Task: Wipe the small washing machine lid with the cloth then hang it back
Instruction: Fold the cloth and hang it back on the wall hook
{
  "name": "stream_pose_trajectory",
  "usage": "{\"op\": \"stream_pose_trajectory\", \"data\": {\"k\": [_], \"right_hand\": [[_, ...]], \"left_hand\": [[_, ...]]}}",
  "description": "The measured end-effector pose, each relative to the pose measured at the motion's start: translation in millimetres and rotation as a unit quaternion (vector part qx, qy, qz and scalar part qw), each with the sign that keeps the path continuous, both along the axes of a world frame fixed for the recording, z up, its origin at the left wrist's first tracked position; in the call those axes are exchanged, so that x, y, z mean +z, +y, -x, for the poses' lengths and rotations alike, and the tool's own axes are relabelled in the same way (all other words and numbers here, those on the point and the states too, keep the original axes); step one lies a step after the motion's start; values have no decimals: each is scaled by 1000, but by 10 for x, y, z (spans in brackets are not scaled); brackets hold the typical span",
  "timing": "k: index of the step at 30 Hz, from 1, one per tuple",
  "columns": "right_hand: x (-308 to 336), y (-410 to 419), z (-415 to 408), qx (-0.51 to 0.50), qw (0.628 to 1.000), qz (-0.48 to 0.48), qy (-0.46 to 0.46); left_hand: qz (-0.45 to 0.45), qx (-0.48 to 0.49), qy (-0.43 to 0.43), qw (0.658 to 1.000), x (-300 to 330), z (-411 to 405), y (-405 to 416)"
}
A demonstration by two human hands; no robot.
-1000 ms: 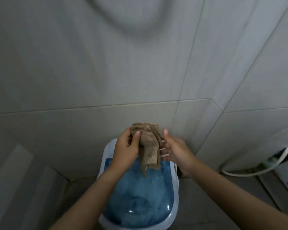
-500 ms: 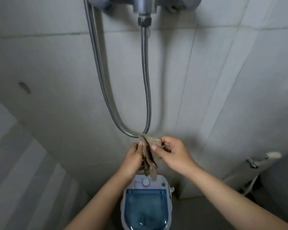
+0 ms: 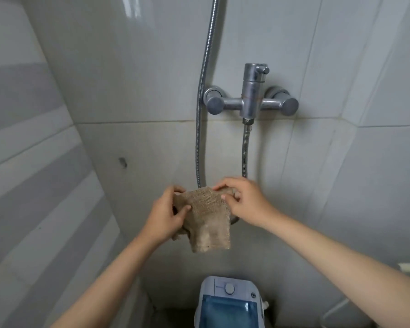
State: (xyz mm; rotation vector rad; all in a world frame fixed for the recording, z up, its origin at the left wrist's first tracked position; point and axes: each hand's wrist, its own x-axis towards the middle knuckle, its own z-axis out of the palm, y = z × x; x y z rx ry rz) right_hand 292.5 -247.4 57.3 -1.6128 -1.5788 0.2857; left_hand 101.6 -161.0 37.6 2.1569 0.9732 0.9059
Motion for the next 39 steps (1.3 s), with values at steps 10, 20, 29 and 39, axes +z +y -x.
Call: {"op": "stream_pose_trajectory", "data": {"k": [10,20,29,39], "right_hand": [[266,926,751,138,913,32,-383],[268,2036,1244,100,844,-1,-528],[-24,2588,1294,46,865,59,-496],[-275,2482,1340,77,918,172,-349]], "left_hand": [[-320,23,221,921,9,917,954],[-306,89,341,884,-76,1267,1776],[-239,131,388,881,-206,1034,2276],[-86,101,254,958,-394,1041,2301]]}}
